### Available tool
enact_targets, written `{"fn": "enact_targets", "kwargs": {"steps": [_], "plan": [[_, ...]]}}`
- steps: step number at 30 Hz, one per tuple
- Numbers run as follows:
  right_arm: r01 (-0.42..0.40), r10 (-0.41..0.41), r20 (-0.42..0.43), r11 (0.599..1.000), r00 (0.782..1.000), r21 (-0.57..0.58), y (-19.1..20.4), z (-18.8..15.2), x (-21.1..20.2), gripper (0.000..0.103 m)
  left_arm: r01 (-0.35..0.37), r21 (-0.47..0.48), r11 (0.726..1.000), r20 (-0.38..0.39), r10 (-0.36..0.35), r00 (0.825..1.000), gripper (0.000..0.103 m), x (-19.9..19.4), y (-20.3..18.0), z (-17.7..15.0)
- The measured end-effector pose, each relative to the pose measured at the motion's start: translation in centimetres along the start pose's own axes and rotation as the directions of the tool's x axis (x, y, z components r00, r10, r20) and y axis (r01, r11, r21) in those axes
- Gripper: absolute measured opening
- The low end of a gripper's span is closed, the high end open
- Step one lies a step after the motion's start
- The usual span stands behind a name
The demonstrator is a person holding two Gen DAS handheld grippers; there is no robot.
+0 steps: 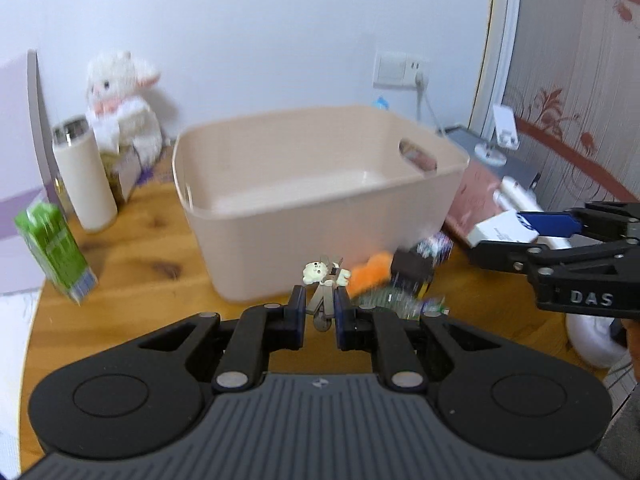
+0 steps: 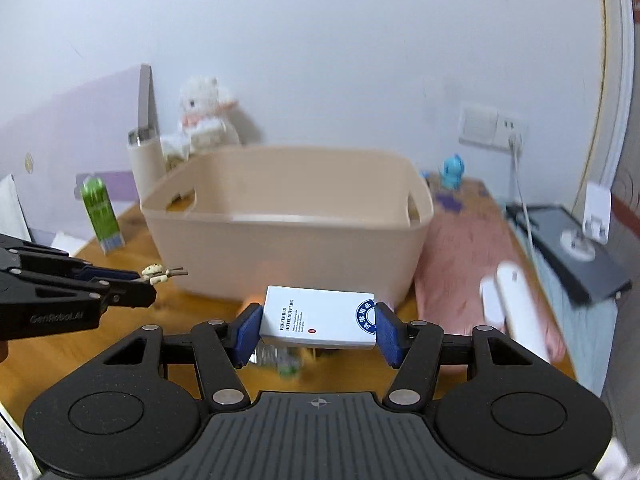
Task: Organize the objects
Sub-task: 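Lower the figurine into the basket with left tool while right tool releases the card box there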
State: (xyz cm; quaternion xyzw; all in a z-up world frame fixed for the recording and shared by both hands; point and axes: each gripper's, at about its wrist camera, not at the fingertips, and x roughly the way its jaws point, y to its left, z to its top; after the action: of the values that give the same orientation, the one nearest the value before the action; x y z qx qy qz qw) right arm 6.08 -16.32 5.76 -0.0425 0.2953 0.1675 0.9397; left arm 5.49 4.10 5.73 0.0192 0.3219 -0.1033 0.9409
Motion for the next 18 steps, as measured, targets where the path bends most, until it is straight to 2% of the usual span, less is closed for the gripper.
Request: {"fn": "enact_targets", "kwargs": {"steps": [4,10,18], "plan": [[0.018,-0.015,0.063,0.999,0.998,-0.04,0.3,2.1,-0.3,0.056,-0.025,0.011,1.0,0.054,0.025,0.998,0.016,-0.8,-0.2,2.0],[0.008,-0.004,0.127,1.0,0.992,-0.026,0.0,5.6,0.8,0.056,-0.067,-0.007,0.998,0.107,0.068,0.992,0.016,-0.1,0.3,5.7],[0.07,-0.072,0.156,0.997,0.985,0.015,-0.5,9.1,4.6,0.056,-0.121,0.001,0.993,0.067,0.121,0.99,0.016,5.0,0.4,9.2]]}}
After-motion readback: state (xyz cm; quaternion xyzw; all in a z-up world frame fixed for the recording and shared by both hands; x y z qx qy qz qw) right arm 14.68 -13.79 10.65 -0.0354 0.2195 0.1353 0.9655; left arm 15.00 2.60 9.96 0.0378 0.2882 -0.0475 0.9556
